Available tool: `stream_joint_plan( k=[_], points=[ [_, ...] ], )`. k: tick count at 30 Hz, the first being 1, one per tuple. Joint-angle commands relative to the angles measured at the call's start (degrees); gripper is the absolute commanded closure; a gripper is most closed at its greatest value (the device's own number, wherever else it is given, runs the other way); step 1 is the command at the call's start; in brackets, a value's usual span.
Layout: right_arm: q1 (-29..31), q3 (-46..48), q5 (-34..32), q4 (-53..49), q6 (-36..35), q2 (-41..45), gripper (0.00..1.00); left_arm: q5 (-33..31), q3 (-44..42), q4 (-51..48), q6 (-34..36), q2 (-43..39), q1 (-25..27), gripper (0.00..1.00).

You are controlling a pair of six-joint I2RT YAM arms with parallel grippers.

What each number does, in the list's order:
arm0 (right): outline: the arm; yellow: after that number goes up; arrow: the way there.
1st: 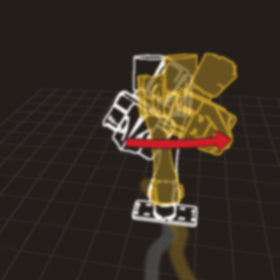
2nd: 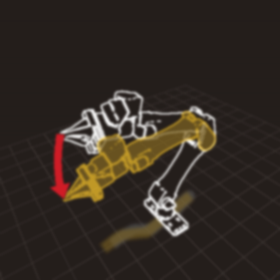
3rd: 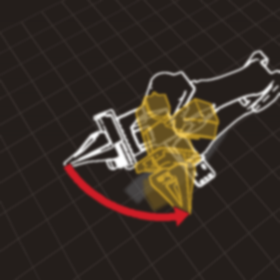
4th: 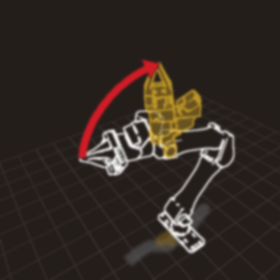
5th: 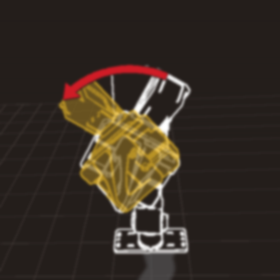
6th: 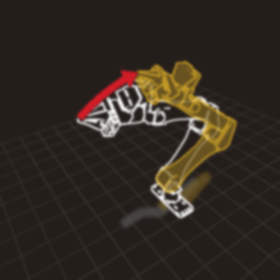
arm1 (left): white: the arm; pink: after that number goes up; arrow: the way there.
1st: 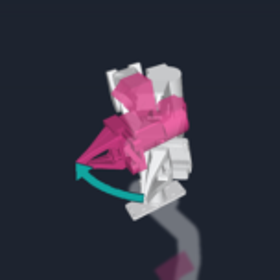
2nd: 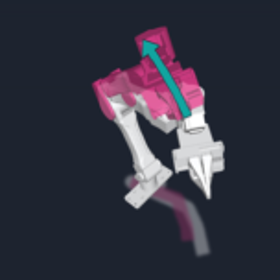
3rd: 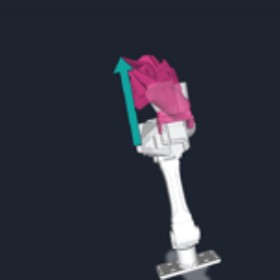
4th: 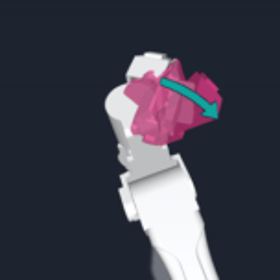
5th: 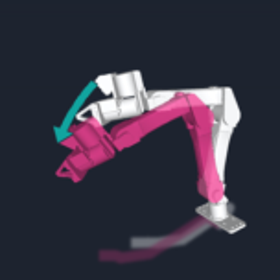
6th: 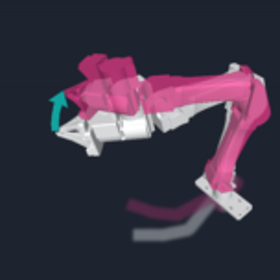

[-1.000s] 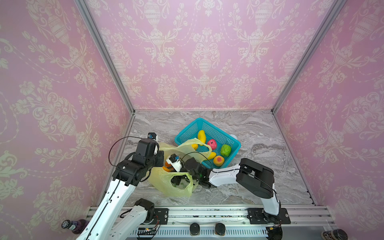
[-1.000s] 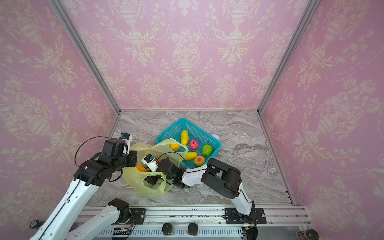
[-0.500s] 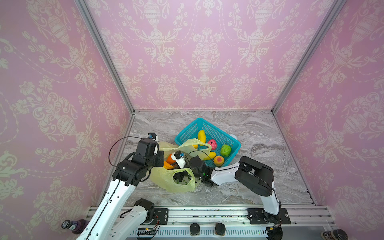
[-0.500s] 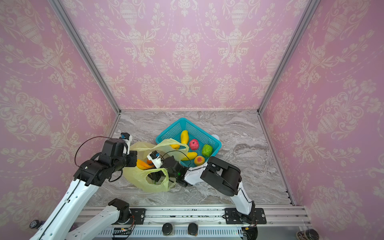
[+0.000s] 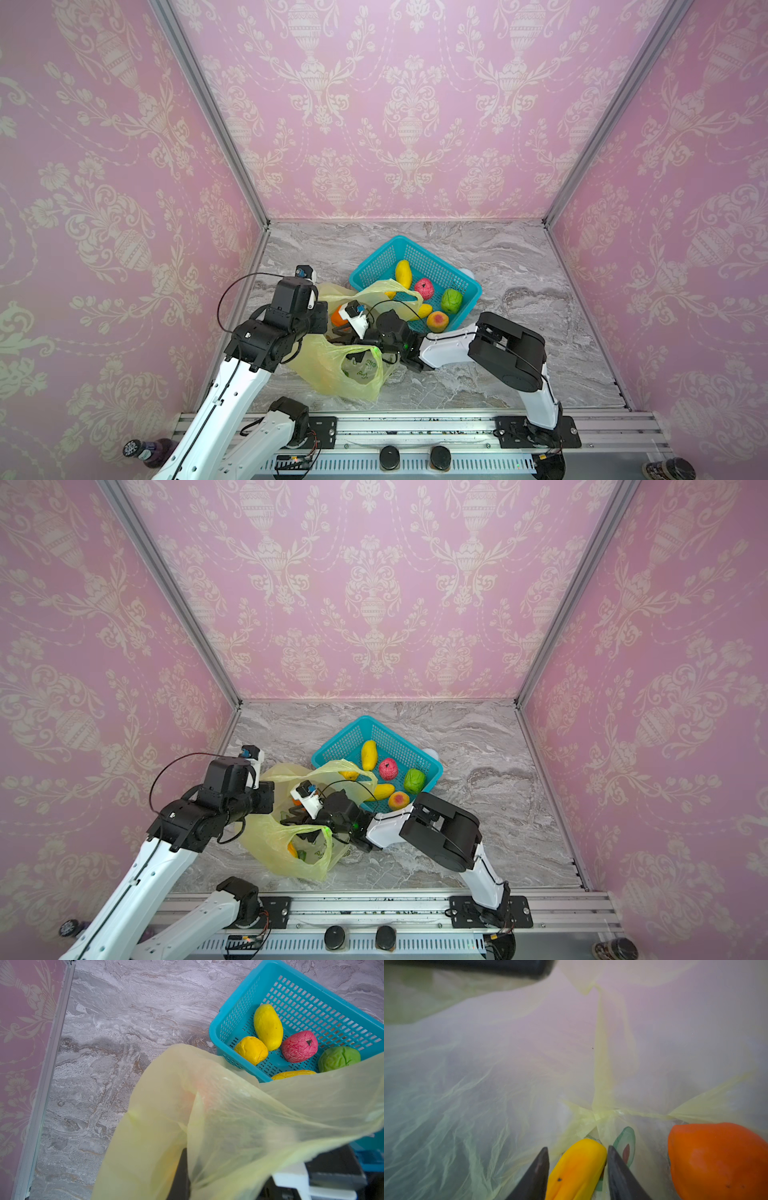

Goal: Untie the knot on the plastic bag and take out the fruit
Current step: 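Close the right gripper on the papaya-like fruit and pull upward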

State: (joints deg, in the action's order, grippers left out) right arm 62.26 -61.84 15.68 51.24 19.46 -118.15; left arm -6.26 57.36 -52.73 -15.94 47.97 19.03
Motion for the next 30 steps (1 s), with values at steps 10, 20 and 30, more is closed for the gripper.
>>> stream_joint_plan(
  k=[10, 20, 30],
  points=[
    [7.1, -12.5, -9.3, -24.7, -8.7, -6.5, 0.14, 0.8, -0.6, 0.3, -0.2, -0.7, 0.5, 1.0],
    [12.2, -13.0, -21.6, -33.6, -11.4, -6.4, 0.24, 0.6, -0.7, 0.3, -0.4, -0.6, 0.5, 1.0],
    [12.3, -14.3, -25.1, -34.6, -10.9, -6.2, 0.51, 0.6, -0.7, 0.3, -0.3, -0.5, 0.6, 1.0]
  ],
)
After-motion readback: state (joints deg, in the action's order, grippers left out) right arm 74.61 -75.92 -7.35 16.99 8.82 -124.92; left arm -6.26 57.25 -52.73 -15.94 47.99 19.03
